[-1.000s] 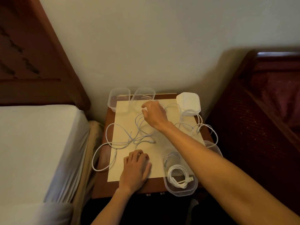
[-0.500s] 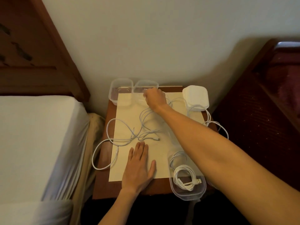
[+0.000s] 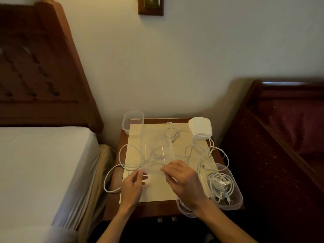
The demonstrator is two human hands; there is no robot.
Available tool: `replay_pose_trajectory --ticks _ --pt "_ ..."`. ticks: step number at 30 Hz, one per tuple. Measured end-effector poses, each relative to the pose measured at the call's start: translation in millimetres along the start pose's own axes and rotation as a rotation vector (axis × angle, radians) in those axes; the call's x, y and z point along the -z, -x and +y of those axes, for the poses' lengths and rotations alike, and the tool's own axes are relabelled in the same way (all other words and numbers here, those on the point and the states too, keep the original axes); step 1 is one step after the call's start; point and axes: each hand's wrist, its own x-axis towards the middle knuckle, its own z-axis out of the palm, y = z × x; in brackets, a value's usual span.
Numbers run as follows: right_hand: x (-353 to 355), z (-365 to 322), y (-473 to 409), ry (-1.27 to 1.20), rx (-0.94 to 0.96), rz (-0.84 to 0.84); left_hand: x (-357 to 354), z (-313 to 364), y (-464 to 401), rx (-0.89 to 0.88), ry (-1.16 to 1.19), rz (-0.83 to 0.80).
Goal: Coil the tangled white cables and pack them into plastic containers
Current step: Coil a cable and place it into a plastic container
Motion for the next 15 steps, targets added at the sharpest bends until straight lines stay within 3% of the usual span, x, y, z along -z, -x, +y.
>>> replay_pose_trajectory --ticks 3,8,15 --pt "-14 -14 37 0.013 0.098 -0.033 19 17 9 -0.008 0.102 0.050" --pt "-34 -16 65 0.052 0.134 -0.074 25 25 32 -0.071 0.030 -0.012" --pt "-37 -6 78 0.094 0.133 -0.230 13 -2 37 -0.143 -0.313 -0.033"
